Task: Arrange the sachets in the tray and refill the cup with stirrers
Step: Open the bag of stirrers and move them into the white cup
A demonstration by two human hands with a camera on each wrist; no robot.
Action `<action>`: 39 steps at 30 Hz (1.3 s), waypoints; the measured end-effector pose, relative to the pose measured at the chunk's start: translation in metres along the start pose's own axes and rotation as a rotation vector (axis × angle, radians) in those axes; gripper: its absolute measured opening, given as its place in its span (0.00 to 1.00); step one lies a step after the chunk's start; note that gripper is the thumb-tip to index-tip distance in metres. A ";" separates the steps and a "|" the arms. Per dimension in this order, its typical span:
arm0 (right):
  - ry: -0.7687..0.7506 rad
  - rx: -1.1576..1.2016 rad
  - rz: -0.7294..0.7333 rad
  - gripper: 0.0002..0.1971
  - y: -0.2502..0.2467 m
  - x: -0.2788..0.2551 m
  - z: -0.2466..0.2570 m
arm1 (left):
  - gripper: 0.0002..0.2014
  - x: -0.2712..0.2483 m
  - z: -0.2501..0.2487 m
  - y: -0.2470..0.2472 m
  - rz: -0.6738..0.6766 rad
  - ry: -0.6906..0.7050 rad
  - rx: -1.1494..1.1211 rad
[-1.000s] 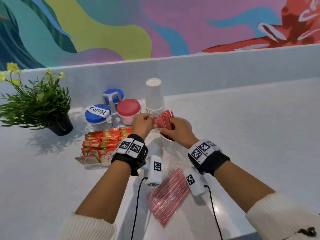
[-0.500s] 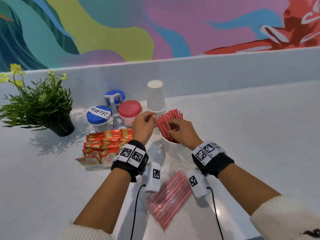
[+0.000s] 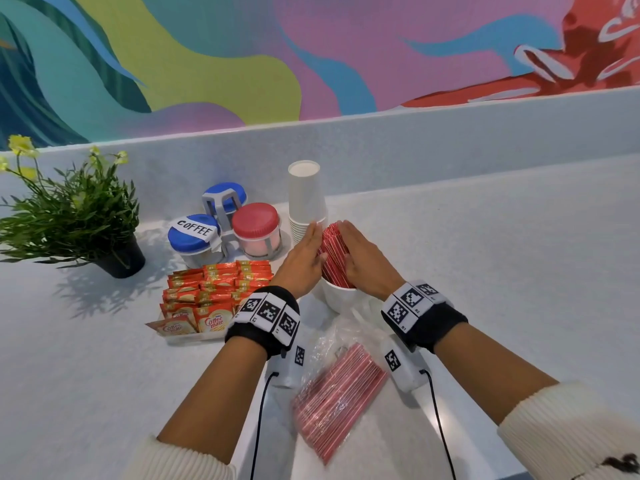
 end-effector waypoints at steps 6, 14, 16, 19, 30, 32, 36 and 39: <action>-0.075 -0.073 0.048 0.32 0.000 -0.002 0.003 | 0.28 -0.002 0.002 0.008 -0.045 0.068 -0.136; -0.046 0.009 0.012 0.29 -0.005 -0.003 0.000 | 0.29 -0.008 0.008 0.008 -0.091 -0.059 -0.042; -0.036 0.189 -0.072 0.29 -0.014 -0.006 -0.005 | 0.31 -0.015 0.004 0.002 -0.160 -0.065 -0.079; 0.046 0.491 -0.225 0.24 -0.027 -0.018 -0.018 | 0.32 -0.027 -0.003 -0.003 -0.225 -0.043 -0.155; 0.262 0.737 -0.230 0.07 -0.001 -0.073 -0.064 | 0.28 -0.059 -0.004 0.056 -0.170 -0.264 -0.408; 0.280 0.733 -0.063 0.10 0.022 -0.080 -0.065 | 0.28 -0.064 -0.003 0.072 -0.072 -0.330 -0.379; 0.267 0.422 0.173 0.14 0.053 -0.089 -0.062 | 0.24 -0.079 -0.007 0.094 0.042 -0.422 -0.193; 0.173 0.393 0.252 0.21 0.058 -0.094 -0.054 | 0.25 -0.091 -0.007 0.100 0.064 -0.480 0.007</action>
Point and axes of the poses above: each hand's wrist, its own x-axis towards the middle knuckle, its own y-axis out of the palm, z = x × y, the point moved 6 cm from there along x, towards the middle knuckle, and after that the axes turned 13 degrees about z, right-handed, at the moved point
